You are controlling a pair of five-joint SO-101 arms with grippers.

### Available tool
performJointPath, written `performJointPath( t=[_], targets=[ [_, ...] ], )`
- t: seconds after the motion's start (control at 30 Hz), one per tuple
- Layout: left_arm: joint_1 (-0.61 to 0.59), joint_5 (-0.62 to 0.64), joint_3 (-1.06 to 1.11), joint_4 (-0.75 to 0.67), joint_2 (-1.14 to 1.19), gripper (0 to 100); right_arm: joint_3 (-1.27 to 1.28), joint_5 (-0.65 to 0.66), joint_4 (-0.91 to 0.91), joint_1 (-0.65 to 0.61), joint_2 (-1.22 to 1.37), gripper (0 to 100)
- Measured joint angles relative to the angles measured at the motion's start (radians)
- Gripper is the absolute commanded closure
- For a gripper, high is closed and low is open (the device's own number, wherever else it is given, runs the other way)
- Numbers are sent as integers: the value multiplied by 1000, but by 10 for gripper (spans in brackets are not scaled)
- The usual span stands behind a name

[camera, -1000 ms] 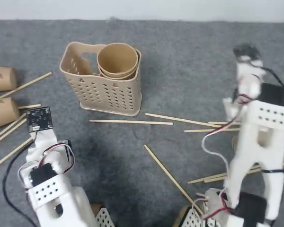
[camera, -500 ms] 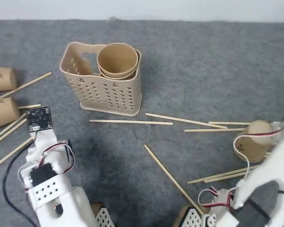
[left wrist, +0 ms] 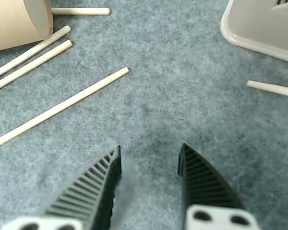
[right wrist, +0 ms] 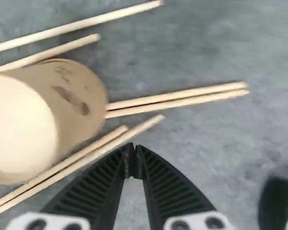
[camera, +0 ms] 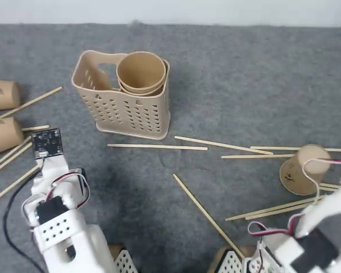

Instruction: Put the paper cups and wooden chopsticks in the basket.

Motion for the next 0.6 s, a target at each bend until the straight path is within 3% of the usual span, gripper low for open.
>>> performJointPath(
  t=[0.4, 0.6],
  targets=[
    [0, 0, 0, 0, 0, 813, -14, -311, 12, -473, 17, 991],
    [0, 0, 0, 0, 0, 813, -14, -381, 95, -712, -97, 991]
  ],
)
